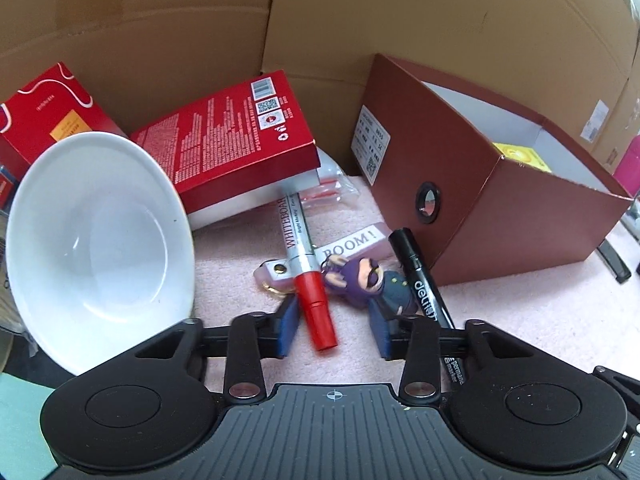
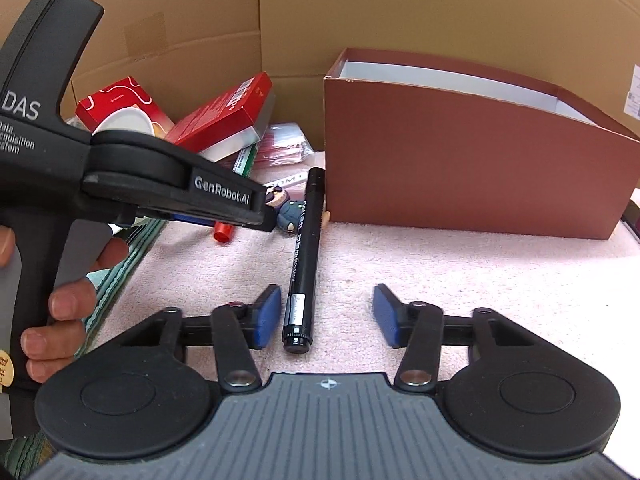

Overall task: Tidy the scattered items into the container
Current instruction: 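Close the left tool on the red-capped marker while the right tool closes on the black marker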

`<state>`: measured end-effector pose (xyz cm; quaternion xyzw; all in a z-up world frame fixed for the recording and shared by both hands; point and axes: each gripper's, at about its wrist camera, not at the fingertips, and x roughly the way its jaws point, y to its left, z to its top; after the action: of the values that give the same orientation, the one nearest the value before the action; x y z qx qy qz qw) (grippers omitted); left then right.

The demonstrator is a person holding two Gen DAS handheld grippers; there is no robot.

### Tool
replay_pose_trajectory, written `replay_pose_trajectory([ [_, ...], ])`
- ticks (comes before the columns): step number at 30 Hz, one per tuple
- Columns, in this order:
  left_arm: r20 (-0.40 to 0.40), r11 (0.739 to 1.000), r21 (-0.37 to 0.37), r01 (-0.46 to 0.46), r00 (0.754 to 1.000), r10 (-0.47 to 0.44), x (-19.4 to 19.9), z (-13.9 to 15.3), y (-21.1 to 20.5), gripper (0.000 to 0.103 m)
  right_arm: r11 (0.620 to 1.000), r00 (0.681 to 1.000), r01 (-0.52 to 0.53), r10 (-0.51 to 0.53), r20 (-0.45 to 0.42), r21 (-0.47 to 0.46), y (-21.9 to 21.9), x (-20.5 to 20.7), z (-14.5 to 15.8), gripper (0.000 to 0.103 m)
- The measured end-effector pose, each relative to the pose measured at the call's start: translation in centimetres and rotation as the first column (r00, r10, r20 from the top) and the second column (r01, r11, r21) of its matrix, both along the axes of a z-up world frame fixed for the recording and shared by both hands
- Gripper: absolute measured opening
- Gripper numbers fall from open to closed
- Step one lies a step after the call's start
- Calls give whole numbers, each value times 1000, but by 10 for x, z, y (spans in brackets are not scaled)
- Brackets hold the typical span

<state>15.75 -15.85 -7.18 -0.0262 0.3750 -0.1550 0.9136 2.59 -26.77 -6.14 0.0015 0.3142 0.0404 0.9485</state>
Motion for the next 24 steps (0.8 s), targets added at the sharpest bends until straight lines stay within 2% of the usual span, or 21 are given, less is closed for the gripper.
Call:
replay_pose_trajectory([
  [1, -2, 1000, 1, -3, 1000, 3, -2, 0, 2, 13, 1000, 1000, -3, 3, 1, 0, 0, 0, 0, 42],
  [3, -11, 1000, -18, -2, 1000, 2, -8, 0, 10, 11, 1000, 1000, -10, 10, 4, 5, 1, -2, 0, 26],
  [6, -19, 1000, -27, 11, 1000, -12, -22, 1, 17, 10, 1000, 1000, -9, 9, 4, 14, 0, -2, 0, 19],
  [12, -41, 997, -26, 68, 997, -69, -59, 4, 26, 11, 1000, 1000, -14, 14, 5, 12, -1, -3, 1, 18],
  [17, -59, 996, -32, 84, 995, -86, -84, 6, 26, 11, 999, 1000, -24, 25, 12, -29, 7, -16, 0, 17],
  [22, -47, 995, -7, 102, 994, -102, -104, 8, 25, 12, 999, 1000, -21, 22, 17, -49, 10, -27, 0, 17],
  [23, -41, 995, -1, 101, 994, -101, -106, 9, 25, 14, 999, 1000, -18, 19, 17, -46, 10, -27, -1, 17],
  [24, -33, 995, 2, 96, 995, -96, -106, 10, 26, 36, 999, 1000, -15, 16, 17, -41, 9, -28, -1, 17],
])
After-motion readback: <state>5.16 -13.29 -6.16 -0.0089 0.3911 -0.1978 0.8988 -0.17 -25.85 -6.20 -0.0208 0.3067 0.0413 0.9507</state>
